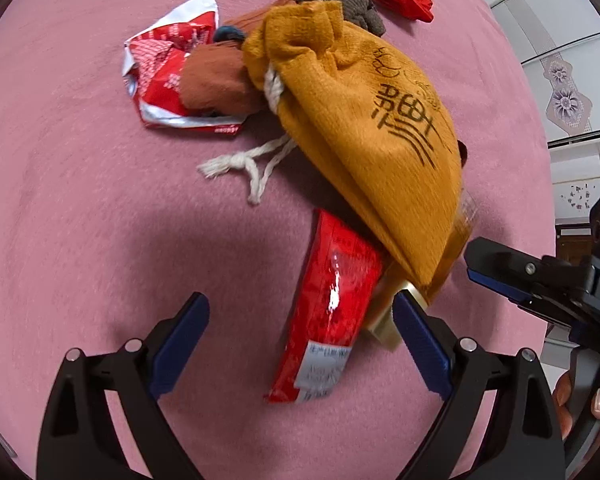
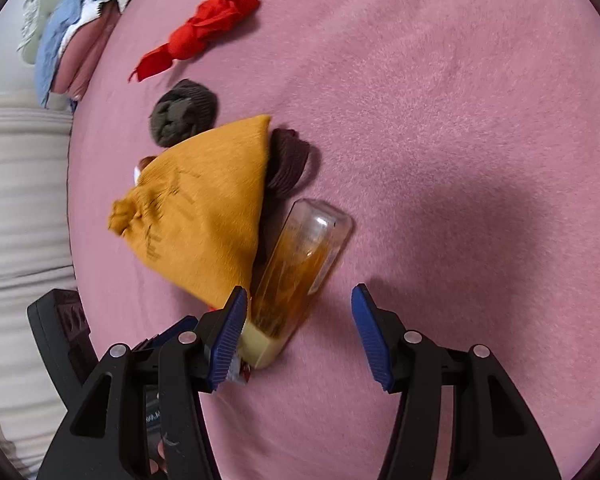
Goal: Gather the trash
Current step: 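Grasp the red tube with left tool while right tool grasps the amber bottle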
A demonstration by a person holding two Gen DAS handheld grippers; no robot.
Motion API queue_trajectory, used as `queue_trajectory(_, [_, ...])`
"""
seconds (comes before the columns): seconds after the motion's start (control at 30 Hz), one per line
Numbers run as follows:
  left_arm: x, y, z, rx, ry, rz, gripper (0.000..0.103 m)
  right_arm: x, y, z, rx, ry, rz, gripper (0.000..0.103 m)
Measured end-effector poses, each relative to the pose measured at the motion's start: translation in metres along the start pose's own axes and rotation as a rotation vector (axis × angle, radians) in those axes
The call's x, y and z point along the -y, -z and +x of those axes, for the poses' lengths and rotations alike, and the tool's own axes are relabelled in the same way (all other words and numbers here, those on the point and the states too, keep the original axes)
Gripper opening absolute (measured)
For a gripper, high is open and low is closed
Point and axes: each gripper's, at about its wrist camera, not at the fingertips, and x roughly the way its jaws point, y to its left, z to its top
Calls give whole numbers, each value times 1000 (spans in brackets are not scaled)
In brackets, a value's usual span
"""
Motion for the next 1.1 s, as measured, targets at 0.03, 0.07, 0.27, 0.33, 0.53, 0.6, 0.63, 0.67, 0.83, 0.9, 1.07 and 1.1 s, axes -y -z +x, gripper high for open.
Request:
queue_trajectory(0.03, [3, -6, 3, -6, 2, 4, 92, 0, -2, 3, -6, 4, 8, 53])
queue_trajectory(0.07, [4, -9, 5, -9, -4, 11, 92, 1, -4, 5, -9, 4, 17, 53])
queue_trajectory(0.27, [3, -12, 17, -22, -19, 1, 92, 11, -11, 19, -37, 2, 106, 55])
queue_trajectory(0.33, [11, -20, 25, -25, -48, 16, 93, 12, -12, 20, -36, 10, 135, 56])
queue_trajectory(0.53, [32, -16, 38, -19, -167, 88, 95, -10, -12, 30, -46, 162, 45, 47])
queue_trajectory(0.6, [37, -15, 40, -9, -189, 84, 94, -15, -10, 30, -39, 206, 4, 40])
queue_trajectory(0.63, [37, -15, 39, 0, -191, 76, 90, -15, -8, 29, -35, 204, -4, 39])
queue_trajectory(0.67, [35, -14, 38, 11, -192, 61, 88, -14, -6, 28, -32, 196, -7, 38])
queue_trajectory(0.83, [24, -7, 24, 58, -185, 10, 52, -3, 3, 18, -9, 149, -16, 34])
queue_trajectory(0.9, [17, -3, 23, 67, -163, -17, 41, 1, 8, 13, -1, 126, -19, 33])
queue_trajectory(1.07, [4, 12, 16, 67, -47, -126, 33, 27, 31, 4, 7, 1, 36, 32])
queue_trajectory(1.1, [2, 16, 15, 65, -29, -136, 32, 31, 37, 0, 15, -8, 36, 32])
